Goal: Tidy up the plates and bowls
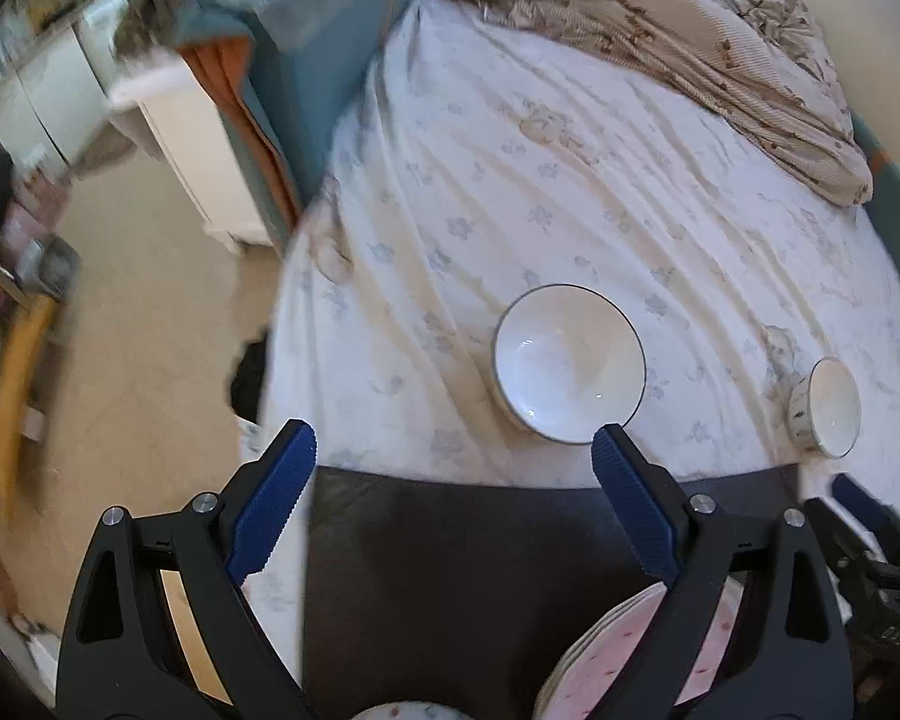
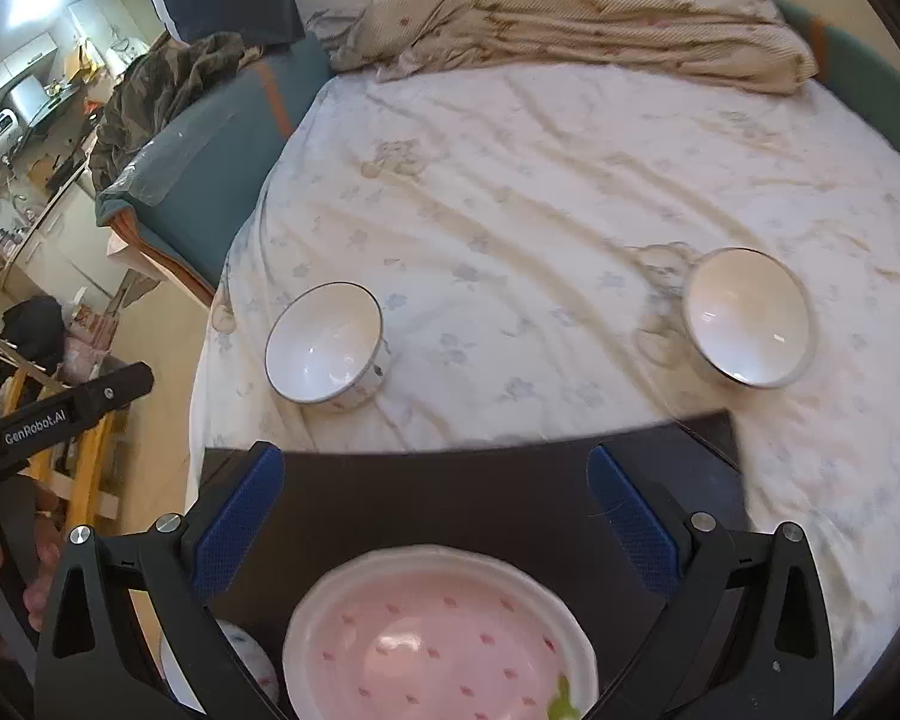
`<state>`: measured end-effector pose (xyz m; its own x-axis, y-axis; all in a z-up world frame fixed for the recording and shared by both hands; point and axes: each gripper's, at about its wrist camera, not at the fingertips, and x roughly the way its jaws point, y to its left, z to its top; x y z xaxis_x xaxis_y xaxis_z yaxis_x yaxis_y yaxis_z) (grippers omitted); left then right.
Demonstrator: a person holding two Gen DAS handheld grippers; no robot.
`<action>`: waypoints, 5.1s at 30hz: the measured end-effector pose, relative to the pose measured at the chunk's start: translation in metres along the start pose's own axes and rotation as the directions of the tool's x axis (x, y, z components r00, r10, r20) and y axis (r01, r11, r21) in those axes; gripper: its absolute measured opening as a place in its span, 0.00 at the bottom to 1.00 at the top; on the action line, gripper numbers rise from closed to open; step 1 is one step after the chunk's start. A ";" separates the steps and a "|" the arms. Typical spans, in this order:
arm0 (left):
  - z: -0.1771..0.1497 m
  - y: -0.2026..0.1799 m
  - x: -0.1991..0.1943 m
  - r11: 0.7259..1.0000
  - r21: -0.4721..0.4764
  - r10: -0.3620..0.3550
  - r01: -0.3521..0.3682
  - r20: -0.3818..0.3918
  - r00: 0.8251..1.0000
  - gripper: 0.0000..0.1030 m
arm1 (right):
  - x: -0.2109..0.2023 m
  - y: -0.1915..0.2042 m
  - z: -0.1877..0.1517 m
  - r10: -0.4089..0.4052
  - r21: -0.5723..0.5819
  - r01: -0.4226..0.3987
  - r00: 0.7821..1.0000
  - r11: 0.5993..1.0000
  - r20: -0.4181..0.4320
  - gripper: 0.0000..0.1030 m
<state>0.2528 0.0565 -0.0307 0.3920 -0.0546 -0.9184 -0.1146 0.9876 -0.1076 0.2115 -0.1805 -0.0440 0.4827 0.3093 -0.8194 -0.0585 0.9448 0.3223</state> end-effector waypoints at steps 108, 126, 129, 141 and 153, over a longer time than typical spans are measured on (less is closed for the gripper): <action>-0.172 -0.093 0.019 0.969 0.184 -0.091 0.167 -0.359 0.929 0.08 | 0.001 -0.067 -0.134 0.168 0.222 -0.094 0.924 0.970 -0.343 0.16; -0.170 -0.090 0.014 0.960 0.280 0.065 0.014 -0.270 0.961 0.55 | -0.004 -0.068 -0.134 0.181 0.251 -0.098 0.926 0.963 -0.332 0.19; -0.170 -0.088 0.010 0.955 0.298 0.086 -0.008 -0.248 0.965 0.55 | -0.007 -0.069 -0.134 0.188 0.252 -0.110 0.931 0.961 -0.314 0.19; -0.169 -0.089 -0.014 0.962 0.270 0.086 -0.035 -0.182 0.979 0.56 | -0.027 -0.087 -0.132 0.190 0.308 -0.124 0.963 0.943 -0.193 0.74; -0.145 -0.102 -0.031 0.968 0.244 0.089 -0.058 -0.117 0.989 0.56 | -0.048 -0.103 -0.119 0.204 0.336 -0.158 0.973 0.929 -0.106 0.75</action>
<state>0.1200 -0.0638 -0.0468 0.2710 0.0168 -0.9624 0.0893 0.9951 0.0425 0.0898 -0.2800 -0.0943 0.3650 0.5049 -0.7822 0.1629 0.7926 0.5876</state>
